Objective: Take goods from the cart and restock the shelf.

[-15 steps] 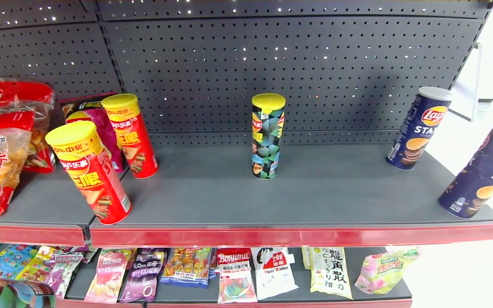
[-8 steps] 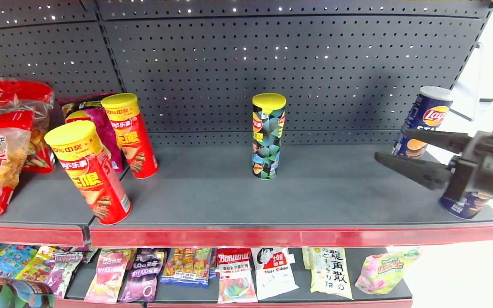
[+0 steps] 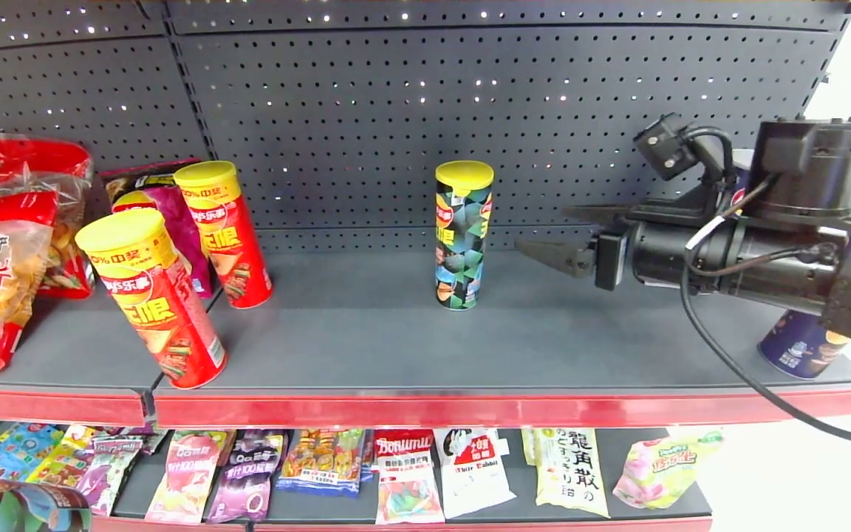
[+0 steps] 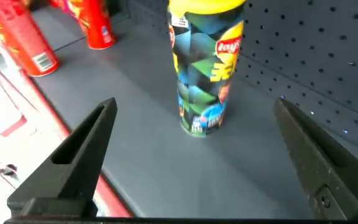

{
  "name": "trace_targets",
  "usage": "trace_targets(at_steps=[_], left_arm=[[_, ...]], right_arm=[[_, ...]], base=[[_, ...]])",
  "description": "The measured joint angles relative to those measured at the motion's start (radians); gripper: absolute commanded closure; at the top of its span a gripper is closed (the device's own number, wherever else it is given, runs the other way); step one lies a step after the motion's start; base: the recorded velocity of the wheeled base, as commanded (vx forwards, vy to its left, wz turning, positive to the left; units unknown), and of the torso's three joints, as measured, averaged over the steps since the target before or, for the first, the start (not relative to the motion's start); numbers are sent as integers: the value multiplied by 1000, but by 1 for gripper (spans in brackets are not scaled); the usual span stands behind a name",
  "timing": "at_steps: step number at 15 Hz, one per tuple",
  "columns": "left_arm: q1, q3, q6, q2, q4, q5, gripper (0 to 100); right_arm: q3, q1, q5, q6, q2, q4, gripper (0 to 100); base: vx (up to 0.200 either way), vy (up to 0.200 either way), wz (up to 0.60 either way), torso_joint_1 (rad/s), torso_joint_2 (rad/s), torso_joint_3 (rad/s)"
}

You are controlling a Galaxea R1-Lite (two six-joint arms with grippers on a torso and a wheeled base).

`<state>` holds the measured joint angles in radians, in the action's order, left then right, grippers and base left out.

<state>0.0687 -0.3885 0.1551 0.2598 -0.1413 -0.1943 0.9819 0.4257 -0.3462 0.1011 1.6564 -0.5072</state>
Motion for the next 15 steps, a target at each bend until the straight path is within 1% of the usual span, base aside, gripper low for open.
trace_targets(at_steps=[5,8,11,15], left_arm=[[0,0,5,0,0,2,100],[0,0,6,0,0,2,100],[0,2,6,0,-1,2,100],[0,3,6,0,-1,2,100]], right_arm=[[126,29,50,0,133,0,0],[164,49,64,-9,182,-1,0],[216,53,108,-14,223,-1,0],[284,71,134,-36,267,0,0]], base=[[0,0,0,0,0,0],[0,0,0,0,0,0],[0,0,0,0,0,0],[0,0,0,0,0,0]])
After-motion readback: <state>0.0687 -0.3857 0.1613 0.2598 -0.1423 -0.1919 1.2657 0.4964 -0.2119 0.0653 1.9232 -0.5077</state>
